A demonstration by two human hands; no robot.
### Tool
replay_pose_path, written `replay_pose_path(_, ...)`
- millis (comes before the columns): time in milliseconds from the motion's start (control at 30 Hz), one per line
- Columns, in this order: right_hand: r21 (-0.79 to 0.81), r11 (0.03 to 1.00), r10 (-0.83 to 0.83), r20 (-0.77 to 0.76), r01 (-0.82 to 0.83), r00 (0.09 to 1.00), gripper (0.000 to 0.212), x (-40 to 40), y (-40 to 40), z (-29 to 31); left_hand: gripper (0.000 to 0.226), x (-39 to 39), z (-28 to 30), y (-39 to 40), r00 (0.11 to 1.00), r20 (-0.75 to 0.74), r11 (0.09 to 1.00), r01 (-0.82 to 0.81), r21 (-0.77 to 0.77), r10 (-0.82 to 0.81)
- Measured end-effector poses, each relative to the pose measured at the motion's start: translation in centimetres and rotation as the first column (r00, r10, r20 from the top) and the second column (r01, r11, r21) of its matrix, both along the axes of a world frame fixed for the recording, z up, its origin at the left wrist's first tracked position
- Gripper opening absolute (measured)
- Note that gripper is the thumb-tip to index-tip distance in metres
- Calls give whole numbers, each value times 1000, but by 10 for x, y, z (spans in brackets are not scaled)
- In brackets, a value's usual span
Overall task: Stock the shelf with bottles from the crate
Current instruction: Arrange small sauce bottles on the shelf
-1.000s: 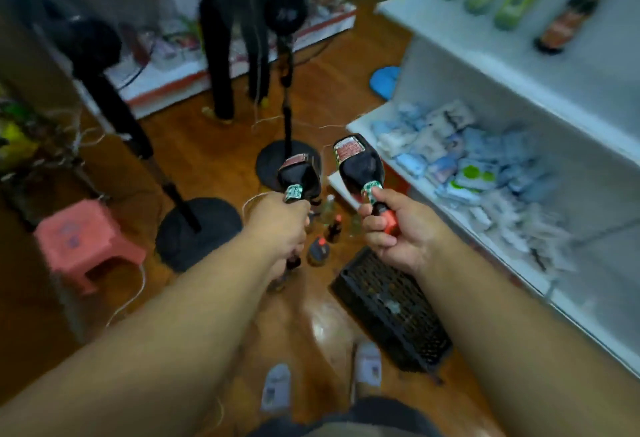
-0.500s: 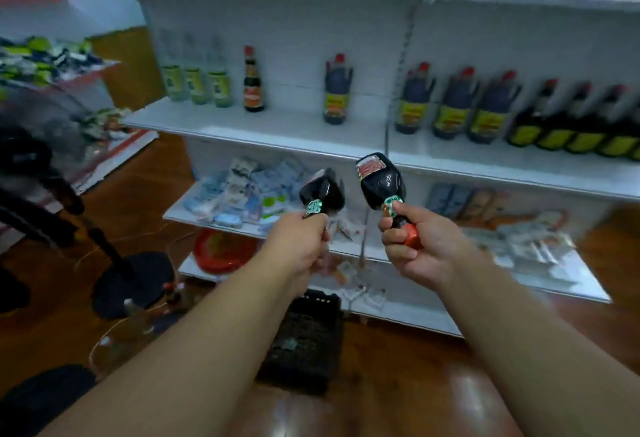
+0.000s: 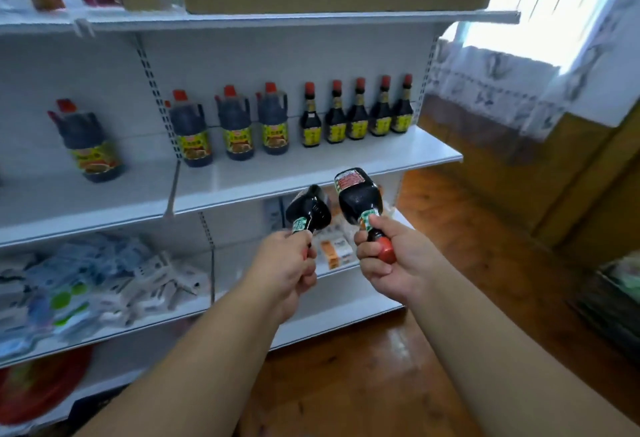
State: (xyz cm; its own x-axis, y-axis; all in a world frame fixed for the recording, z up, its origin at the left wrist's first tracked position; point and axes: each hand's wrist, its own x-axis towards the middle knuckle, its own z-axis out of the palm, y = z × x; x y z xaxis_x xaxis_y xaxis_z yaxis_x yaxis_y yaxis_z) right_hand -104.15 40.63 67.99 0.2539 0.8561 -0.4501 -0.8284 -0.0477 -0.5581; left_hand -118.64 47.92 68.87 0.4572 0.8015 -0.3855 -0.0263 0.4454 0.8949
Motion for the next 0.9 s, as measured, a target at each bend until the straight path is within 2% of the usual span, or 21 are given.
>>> replay_pose_path(200, -80, 995, -58, 92, 65, 994, 19, 73, 39, -8, 20, 88, -10, 50, 999, 33, 999, 39, -21, -38)
replay_pose_path(300, -125, 988, -69, 172, 92, 983, 20, 105, 69, -9, 8, 125, -7, 87, 998, 3, 998, 69, 13, -69)
replay_pose_path(367, -170, 981, -48, 232, 89, 971, 18, 128, 88, -8, 20, 146, -1, 106, 999, -19, 999, 41, 16, -40)
replay_pose_path(500, -231, 972, 33, 311, 42, 950, 13, 178, 126, -6, 26, 186, 6, 140, 999, -42, 1000, 4, -29, -6)
replay_pose_path(633, -272, 962, 133, 362, -32, 922, 14, 237, 173, -4, 11, 228, 8, 180, 998, -5, 987, -61, -145, 61)
replay_pose_path(800, -329, 926, 326, 459, -183, 826, 12, 293, 227, 4, 15, 270, 16, 221, 990, -40, 973, -138, -183, 133)
replay_pose_path(900, -334, 911, 397, 549, -242, 736, 20, 313, 255, 6, 20, 288, 22, 245, 989, -22, 970, -148, -194, 146)
